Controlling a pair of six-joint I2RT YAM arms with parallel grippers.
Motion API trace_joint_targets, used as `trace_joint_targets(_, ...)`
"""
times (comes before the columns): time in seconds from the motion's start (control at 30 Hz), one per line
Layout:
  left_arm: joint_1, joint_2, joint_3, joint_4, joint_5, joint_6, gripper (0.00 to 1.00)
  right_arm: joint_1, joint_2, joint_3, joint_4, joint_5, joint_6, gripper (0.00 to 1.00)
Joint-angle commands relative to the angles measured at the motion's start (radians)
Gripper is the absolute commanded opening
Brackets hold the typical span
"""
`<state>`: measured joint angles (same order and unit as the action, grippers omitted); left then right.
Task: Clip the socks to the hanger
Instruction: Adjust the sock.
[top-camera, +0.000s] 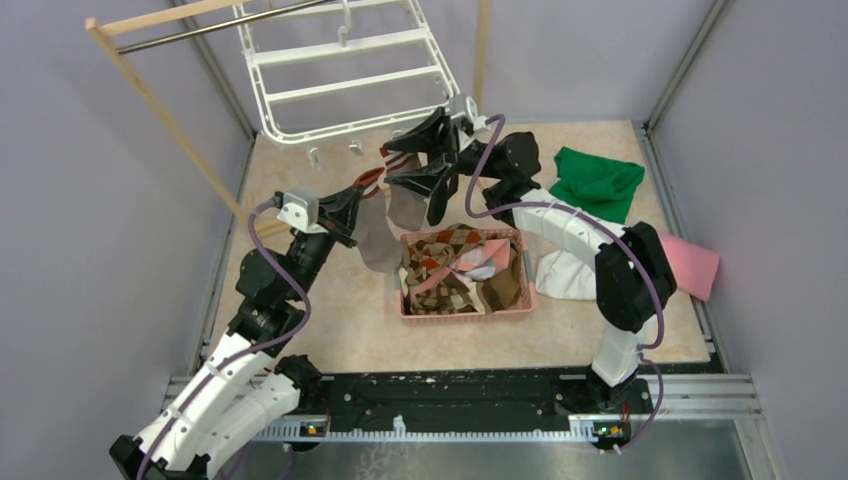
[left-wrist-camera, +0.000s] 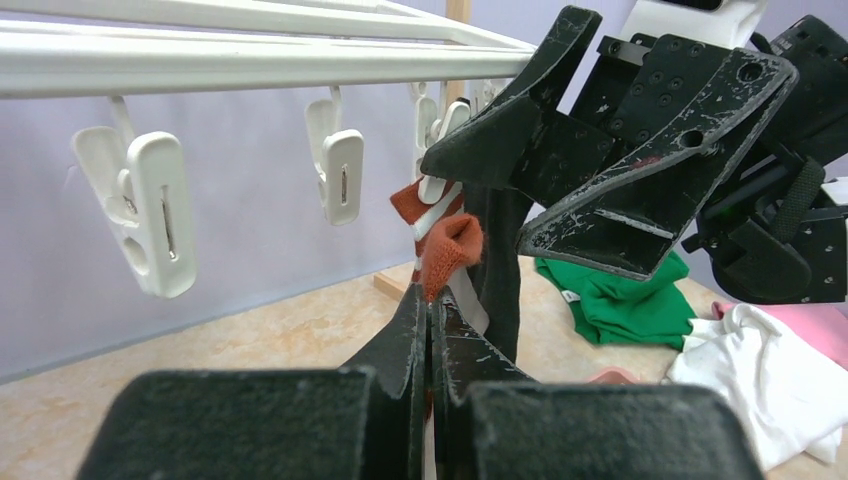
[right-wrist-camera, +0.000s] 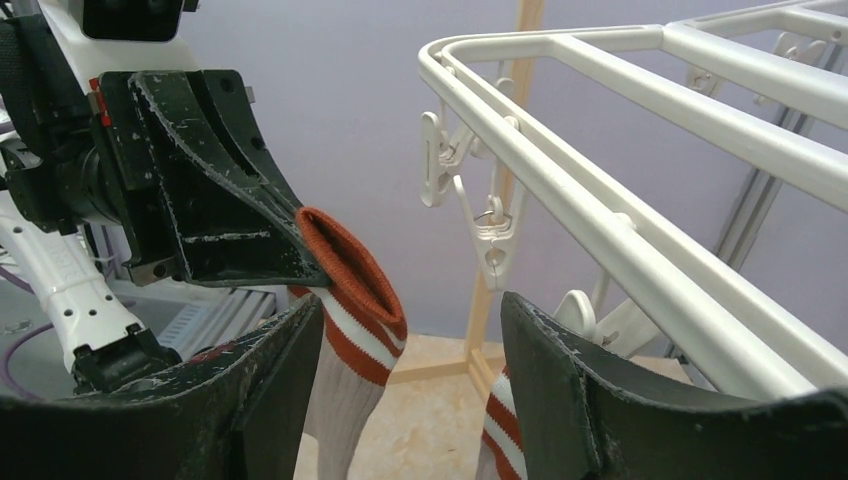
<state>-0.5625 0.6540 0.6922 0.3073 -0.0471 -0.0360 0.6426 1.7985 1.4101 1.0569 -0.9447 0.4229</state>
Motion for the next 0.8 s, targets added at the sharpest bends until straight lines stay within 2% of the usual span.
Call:
trace_joint_targets(0.0,0.000,-0.015,0.016,0.064,0.000,-0.024,0.00,-0.010,0.008,0.053,0.039,-0.022,0.014,0.65)
trace_joint_targets(0.77,0.000,-0.016,-0.013,0.135,0.041,-0.064,0.00,0.031,0.034,0.093,0.055,-0.040,0.049,0.51)
